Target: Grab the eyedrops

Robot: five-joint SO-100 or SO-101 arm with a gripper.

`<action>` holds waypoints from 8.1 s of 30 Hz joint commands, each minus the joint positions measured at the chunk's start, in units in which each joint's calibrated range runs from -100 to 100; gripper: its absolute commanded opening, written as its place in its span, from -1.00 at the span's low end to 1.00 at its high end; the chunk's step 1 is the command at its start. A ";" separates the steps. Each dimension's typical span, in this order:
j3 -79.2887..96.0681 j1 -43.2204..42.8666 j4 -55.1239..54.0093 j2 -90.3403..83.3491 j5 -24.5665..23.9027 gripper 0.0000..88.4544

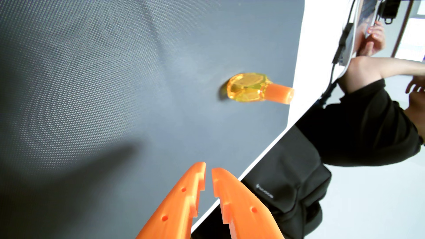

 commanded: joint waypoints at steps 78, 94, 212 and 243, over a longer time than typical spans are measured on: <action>-96.32 1.25 24.65 95.39 22.77 -0.72; -105.41 4.57 30.71 107.61 35.22 -0.47; -103.43 3.24 18.50 126.81 56.32 -0.43; -105.86 3.24 18.94 126.72 51.66 -0.98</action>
